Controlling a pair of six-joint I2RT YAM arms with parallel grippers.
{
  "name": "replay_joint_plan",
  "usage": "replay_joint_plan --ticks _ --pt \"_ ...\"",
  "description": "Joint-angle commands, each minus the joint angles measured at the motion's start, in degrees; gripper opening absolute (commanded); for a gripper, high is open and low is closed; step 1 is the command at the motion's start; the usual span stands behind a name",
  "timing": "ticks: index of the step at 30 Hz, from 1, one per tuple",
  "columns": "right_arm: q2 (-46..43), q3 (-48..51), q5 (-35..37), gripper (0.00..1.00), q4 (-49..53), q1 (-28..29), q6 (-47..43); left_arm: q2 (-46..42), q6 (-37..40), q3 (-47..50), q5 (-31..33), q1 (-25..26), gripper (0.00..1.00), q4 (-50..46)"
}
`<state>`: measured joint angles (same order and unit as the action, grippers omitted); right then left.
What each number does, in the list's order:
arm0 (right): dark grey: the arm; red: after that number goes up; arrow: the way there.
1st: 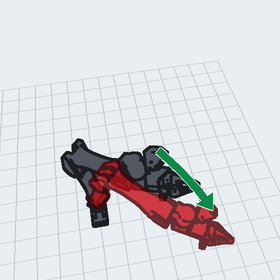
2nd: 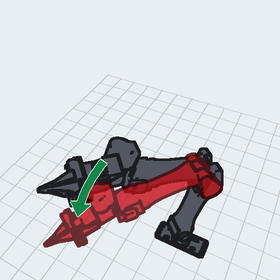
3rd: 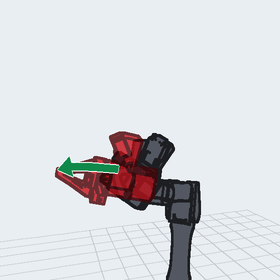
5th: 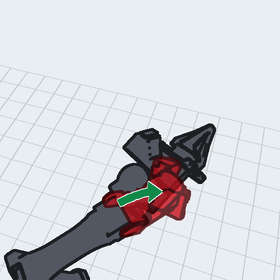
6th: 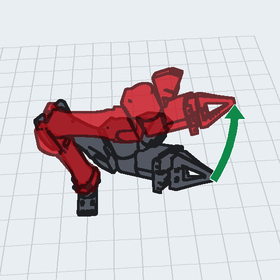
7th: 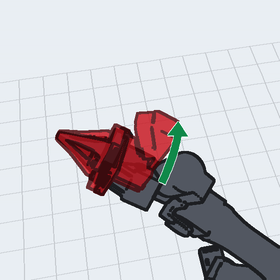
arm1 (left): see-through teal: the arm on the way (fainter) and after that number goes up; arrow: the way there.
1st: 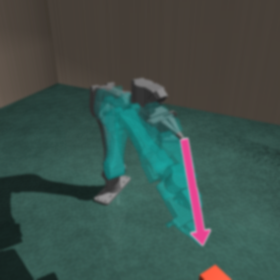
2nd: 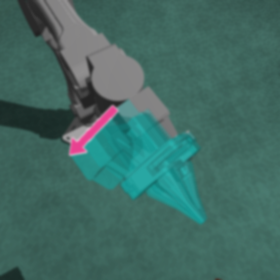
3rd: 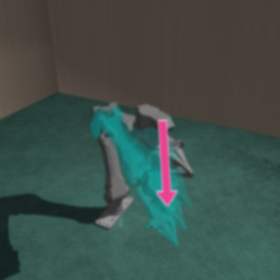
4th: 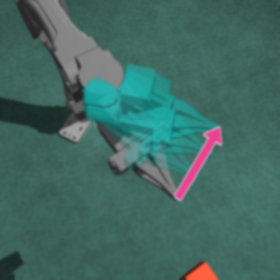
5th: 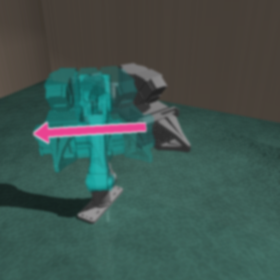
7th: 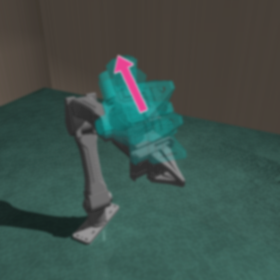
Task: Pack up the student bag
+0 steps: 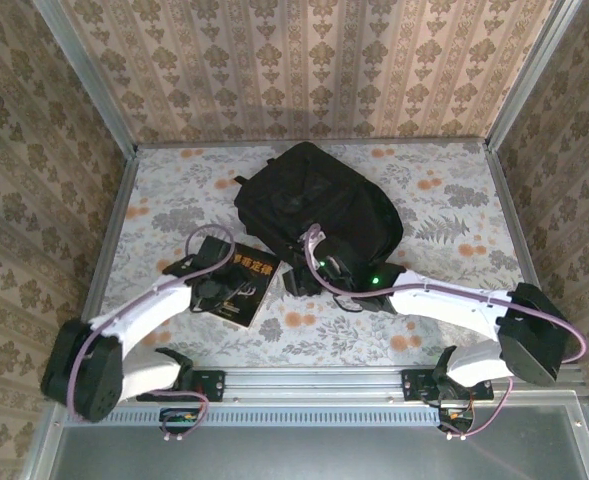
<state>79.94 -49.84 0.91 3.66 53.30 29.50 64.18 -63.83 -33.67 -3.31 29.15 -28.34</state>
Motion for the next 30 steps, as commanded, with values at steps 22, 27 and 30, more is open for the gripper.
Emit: replay_joint_plan --ticks 22,27,30 --pt "27.09 -18.82 -10.72 0.52 9.83 1.55 7.15 2.96 25.28 3.37 6.3 -12.12 0.8 16.27" --pt "29.93 -20.69 -11.26 0.52 10.05 0.86 8.58 7.7 24.28 3.24 -0.63 -12.36 0.79 20.73" --pt "31.83 -21.43 -12.96 0.52 9.58 -0.35 10.75 9.09 24.1 3.93 -4.43 -12.33 0.78 22.83"
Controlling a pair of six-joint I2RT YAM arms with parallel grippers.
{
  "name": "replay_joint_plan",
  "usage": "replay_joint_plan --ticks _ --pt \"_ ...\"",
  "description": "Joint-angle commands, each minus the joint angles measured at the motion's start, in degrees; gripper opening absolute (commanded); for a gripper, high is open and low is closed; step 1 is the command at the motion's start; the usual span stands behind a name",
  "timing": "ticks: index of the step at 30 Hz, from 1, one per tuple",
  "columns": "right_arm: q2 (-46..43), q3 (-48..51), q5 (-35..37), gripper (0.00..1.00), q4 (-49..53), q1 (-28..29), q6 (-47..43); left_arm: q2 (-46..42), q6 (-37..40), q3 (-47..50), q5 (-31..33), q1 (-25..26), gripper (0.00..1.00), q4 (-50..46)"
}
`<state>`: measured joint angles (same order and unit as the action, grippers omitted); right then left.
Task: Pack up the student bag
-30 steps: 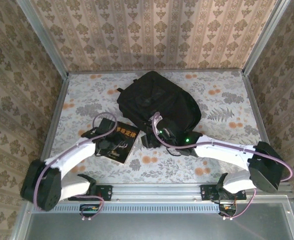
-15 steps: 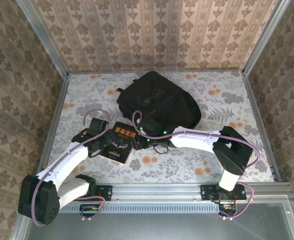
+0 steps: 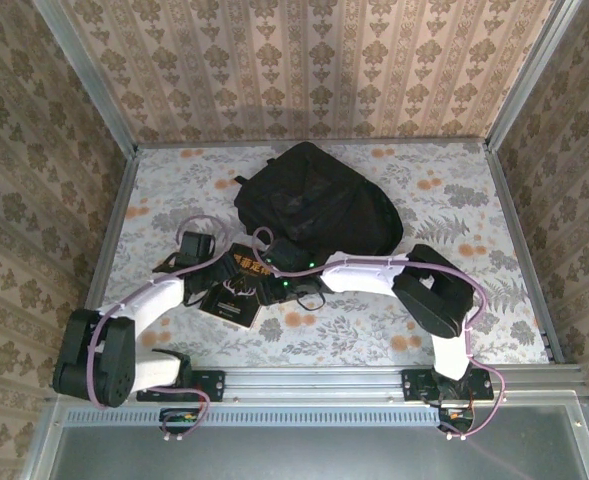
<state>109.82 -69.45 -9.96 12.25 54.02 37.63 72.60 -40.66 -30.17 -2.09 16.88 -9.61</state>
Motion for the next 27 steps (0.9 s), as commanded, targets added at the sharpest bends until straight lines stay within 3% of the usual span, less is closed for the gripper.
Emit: replay_joint_plan --ticks 1,11,16,21,27 --pt "2.42 -1.83 -2.45 0.52 0.5 -1.45 3.32 0.86 0.61 0.83 -6.76 -0.06 0.77 4.52" --pt "5.33 -1.72 -8.41 0.51 -3.19 -5.21 7.35 -2.62 -2.88 6.73 -14.68 -0.01 0.76 5.02" --pt "5.52 -1.65 -10.49 0.51 -4.24 -6.27 7.63 -9.4 -7.49 10.99 -19.03 0.68 0.73 5.27" --pt "5.64 -1.74 -12.28 0.48 -5.21 -6.55 7.71 -16.94 -8.42 12.93 -18.17 3.21 0.72 1.59" --pt "4.82 -0.1 -14.85 0.38 -8.11 -6.46 9.92 -16.26 -6.94 15.01 -17.85 3.44 0.71 1.57"
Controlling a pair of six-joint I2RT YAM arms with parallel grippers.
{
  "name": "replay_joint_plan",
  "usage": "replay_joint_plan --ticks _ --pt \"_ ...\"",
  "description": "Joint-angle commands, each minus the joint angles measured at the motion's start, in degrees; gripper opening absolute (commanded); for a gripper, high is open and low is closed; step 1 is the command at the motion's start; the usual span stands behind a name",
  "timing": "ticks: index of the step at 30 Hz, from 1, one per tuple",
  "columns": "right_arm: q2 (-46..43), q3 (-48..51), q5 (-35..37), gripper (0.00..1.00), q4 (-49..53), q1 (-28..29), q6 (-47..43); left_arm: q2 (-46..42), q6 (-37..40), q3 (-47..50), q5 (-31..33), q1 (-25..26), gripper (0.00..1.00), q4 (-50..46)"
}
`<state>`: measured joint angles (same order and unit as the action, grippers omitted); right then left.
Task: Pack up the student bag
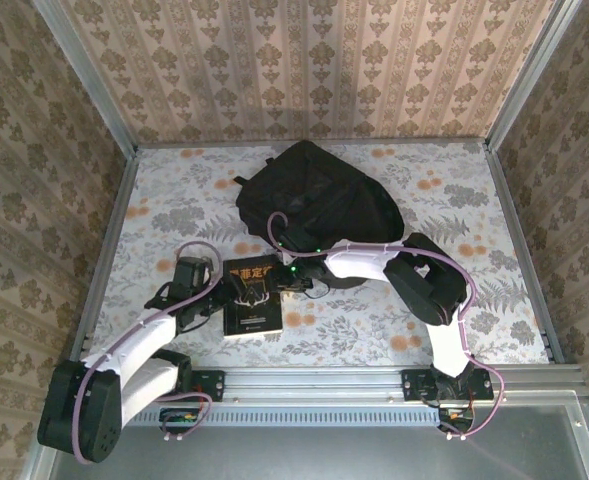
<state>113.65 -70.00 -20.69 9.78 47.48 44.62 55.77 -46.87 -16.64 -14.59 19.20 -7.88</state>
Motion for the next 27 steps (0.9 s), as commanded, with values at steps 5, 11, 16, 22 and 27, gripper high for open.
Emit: replay_joint_plan --ticks 5,11,16,22,27 --pt "-1.08 1.17 -6.75 0.27 -7.33 0.17 4.49 3.2 -0.78 1.46 -5.9 1.45 0.7 1.64" --pt "-3.3 0.92 -7.14 0.19 -6.18 0.62 4.24 4.06 -0.07 0.48 -5.28 2.23 0.7 1.38" --pt "-3.47 0.07 -9.77 0.2 -6.4 1.24 4.42 4.26 0.4 0.12 -5.02 2.51 0.7 0.86" --pt "-2.51 0.13 -14.88 0.24 -9.03 1.27 5.57 4.06 1.0 0.03 -4.49 2.82 0.7 0.18" --pt "-2.49 0.62 -11.31 0.01 -7.15 0.81 5.12 2.94 1.65 -1.55 -3.67 3.25 0.7 -2.61"
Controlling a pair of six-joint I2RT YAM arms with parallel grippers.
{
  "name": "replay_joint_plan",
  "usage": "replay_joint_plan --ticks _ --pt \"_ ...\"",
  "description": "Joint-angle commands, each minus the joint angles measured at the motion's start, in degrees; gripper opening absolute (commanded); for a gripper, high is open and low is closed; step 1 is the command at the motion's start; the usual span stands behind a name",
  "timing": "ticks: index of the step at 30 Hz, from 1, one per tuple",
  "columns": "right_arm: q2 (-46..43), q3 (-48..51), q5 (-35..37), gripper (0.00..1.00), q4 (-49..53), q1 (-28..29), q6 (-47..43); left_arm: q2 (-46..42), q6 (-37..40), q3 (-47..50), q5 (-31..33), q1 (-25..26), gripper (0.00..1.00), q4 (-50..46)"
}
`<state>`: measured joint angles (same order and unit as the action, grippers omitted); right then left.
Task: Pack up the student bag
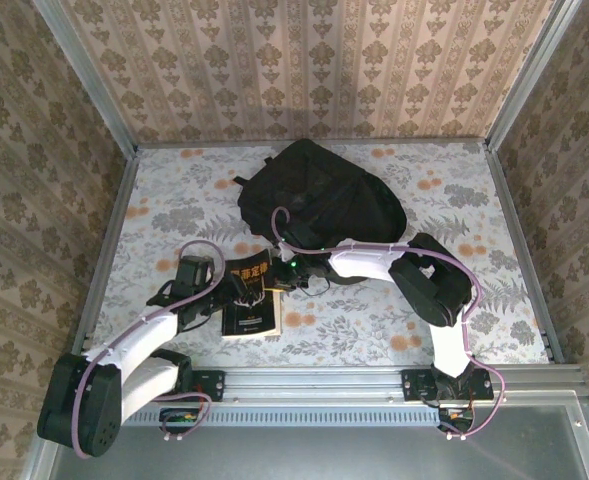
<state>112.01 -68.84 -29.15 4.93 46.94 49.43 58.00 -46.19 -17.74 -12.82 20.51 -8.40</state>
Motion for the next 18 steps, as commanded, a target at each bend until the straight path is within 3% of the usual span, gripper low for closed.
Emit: replay_joint_plan --ticks 1,8,18 --pt "-1.39 0.04 -2.38 0.0 -2.73 1.16 0.4 -0.04 1.22 -1.24 -4.87 1.94 0.7 -3.82" --pt "-6.15 3.23 -6.32 0.0 -7.16 -1.41 0.64 -10.12 3.01 -7.57 2.44 1.75 0.78 -18.93" --pt "-11.4 8.69 -17.99 0.0 -23.18 -6.54 6.14 -15.45 5.86 -16.06 2.04 1.33 0.81 -28.36"
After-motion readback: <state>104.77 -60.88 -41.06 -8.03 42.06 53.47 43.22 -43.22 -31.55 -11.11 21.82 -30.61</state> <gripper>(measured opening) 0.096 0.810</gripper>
